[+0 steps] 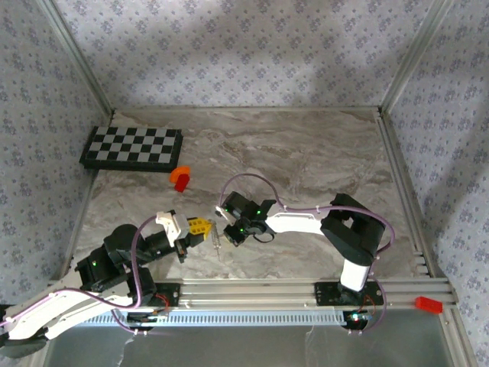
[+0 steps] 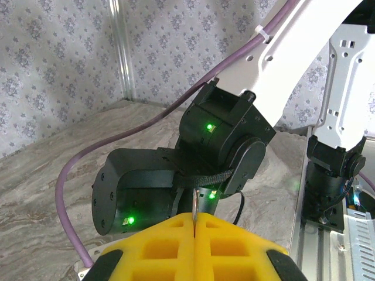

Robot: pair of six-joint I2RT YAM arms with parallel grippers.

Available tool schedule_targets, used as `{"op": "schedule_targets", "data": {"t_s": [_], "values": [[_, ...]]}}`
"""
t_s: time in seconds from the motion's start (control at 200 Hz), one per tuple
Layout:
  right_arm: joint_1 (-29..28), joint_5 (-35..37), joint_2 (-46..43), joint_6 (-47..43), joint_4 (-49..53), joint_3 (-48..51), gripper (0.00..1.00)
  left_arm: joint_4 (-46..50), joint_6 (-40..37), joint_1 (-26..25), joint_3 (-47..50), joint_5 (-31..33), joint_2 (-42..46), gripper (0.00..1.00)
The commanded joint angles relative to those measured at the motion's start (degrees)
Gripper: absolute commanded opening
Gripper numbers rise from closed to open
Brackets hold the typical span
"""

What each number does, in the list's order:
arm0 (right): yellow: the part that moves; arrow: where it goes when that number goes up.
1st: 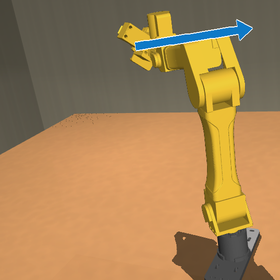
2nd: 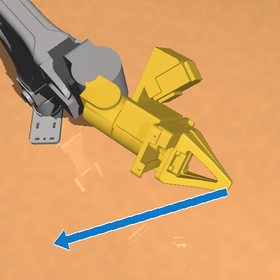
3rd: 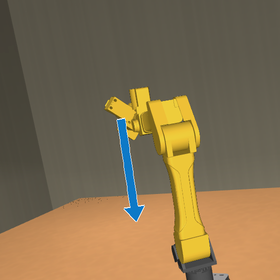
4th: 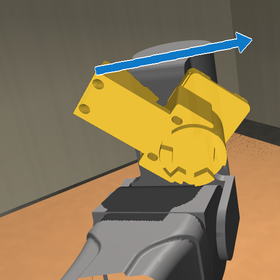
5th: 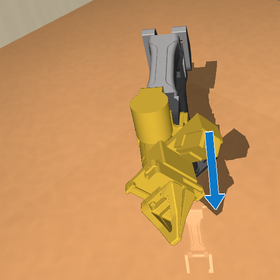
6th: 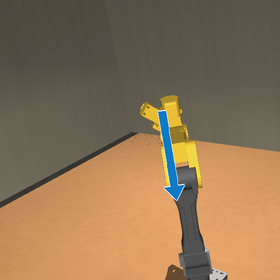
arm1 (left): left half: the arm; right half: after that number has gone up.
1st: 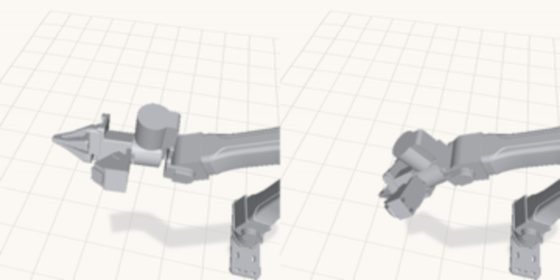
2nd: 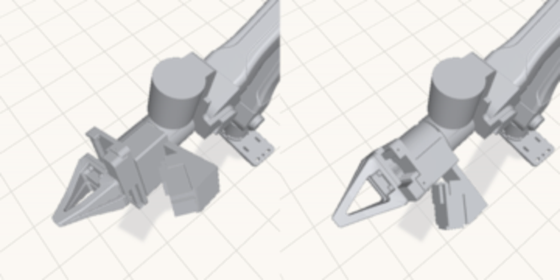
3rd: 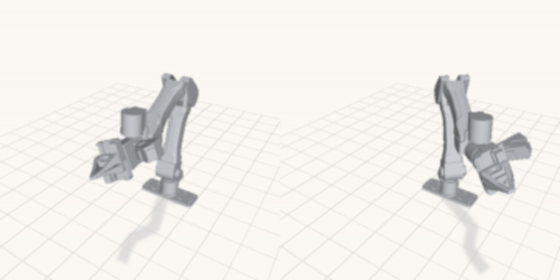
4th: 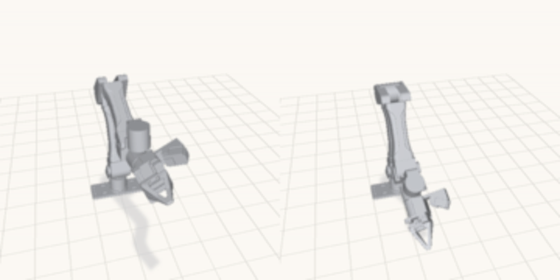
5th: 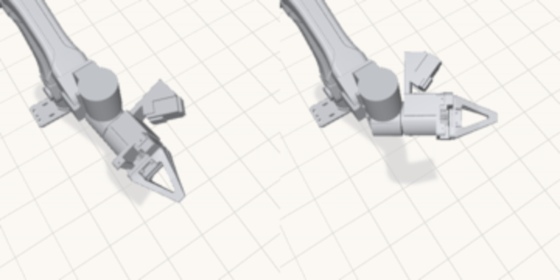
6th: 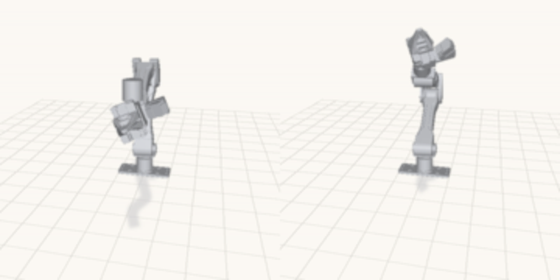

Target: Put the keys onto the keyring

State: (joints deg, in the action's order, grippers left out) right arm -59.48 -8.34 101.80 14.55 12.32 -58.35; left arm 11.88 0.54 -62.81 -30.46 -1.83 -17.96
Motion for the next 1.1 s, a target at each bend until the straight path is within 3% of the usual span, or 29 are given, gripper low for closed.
{"op": "schedule_targets", "data": {"t_s": [0.0,0.41,0.77,0.975,1.094], "values": [[0.3,-0.1,-0.3,-0.9,2.2,-0.2,0.10,-1.8,-0.2,-0.5,-0.4,1.0,1.1,0.00],[2.7,0.7,-9.6,-1.2,-0.1,8.2,0.00,-1.8,-0.3,-0.7,-0.3,2.0,1.2,0.00],[5.4,2.5,-35.0,-4.2,-13.3,25.7,0.00,-2.2,-0.5,-0.7,-0.4,-0.3,-0.3,0.00],[6.3,-7.5,-53.8,-10.5,-22.6,33.5,0.00,-3.5,-1.0,-0.7,-1.9,-3.8,-3.4,0.00],[9.0,-16.2,-60.9,-9.2,-24.9,34.9,0.00,-4.5,-1.3,-0.7,-3.5,-7.0,-6.2,0.00]]}}
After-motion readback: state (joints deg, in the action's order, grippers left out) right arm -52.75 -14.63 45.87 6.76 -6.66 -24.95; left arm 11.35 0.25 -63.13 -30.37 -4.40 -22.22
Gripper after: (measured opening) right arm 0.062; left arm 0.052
